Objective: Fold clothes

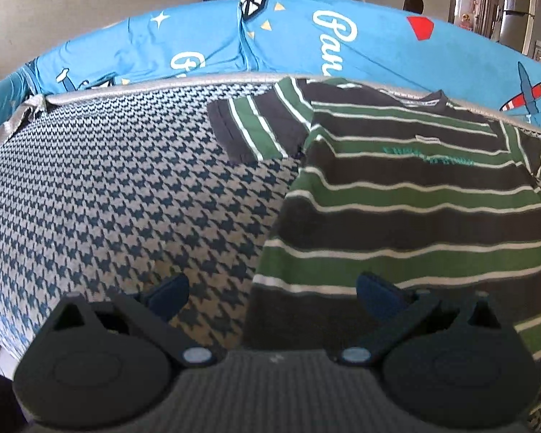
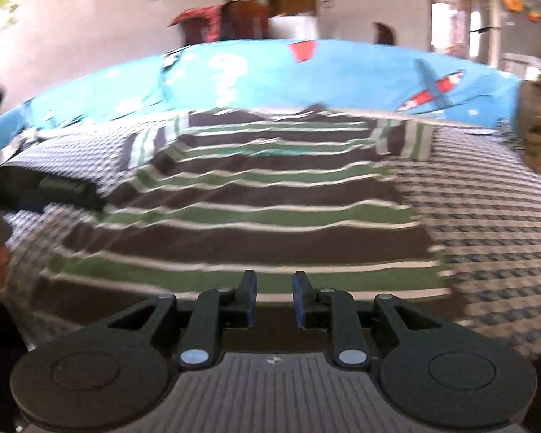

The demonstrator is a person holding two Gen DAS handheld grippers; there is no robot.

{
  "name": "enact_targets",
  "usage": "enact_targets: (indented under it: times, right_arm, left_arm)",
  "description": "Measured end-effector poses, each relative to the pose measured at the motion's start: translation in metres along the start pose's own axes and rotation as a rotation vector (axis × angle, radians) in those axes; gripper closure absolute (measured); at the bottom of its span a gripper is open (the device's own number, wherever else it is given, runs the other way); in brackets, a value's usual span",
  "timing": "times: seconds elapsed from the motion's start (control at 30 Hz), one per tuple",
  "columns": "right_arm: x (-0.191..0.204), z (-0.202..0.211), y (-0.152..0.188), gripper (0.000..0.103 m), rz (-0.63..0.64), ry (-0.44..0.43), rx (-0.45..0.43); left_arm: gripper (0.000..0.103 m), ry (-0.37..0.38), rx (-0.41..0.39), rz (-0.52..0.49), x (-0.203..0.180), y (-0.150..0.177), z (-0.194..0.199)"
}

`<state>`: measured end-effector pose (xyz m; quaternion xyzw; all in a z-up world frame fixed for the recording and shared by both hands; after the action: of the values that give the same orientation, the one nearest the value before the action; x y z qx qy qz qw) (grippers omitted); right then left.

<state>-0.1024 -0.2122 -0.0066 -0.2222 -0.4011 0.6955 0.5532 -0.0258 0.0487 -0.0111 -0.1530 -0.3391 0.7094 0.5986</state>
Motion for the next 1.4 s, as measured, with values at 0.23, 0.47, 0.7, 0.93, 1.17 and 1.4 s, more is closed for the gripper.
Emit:
enact_targets:
  times: [0.23,0.47,0.7,0.93,1.17,1.4]
  right_arm:
    - [-0.051,0.02,-0.002,0.069,-0.083,0.177,-0.023]
    - [-0.085,0.02,0.008,0.05,-0.156,0.261,0.004]
    - [-0.09,0.016,0.018,0.076,-0.223,0.212,0.021]
    - [-0.086,0.033,0.016,0.097,-0.247,0.261,-0.015]
    - [-0.088,0.028,0.025,0.098,-0.227,0.351,0.059]
    - [-0.086,0.026,0.026,0.098,-0.194,0.403,0.081]
  left_arm:
    - [0.0,-0.017,0.02,0.003,0.0,0.004,-0.01]
    - [0.0,-0.017,0.04,0.016,0.0,0.005,-0.016]
    - [0.0,-0.028,0.051,0.02,0.0,0.005,-0.019]
    - [0.0,-0.043,0.072,0.042,0.006,0.006,-0.023]
    - [0.0,-0.066,0.079,0.014,0.003,0.01,-0.025]
    - [0.0,-0.076,0.085,0.007,0.003,0.016,-0.022]
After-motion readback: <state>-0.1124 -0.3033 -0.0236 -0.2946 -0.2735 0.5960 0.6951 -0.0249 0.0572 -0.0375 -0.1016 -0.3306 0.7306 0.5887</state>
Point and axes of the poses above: each gripper's, at about its wrist camera, not at the fingertips, and z roughly against the way its jaws point, x to its left, y to its underside, the point moved 5 cm from there along -z, roughly the way its jaws point, and after that the axes turned 13 degrees about -y, right-handed, at the moved point
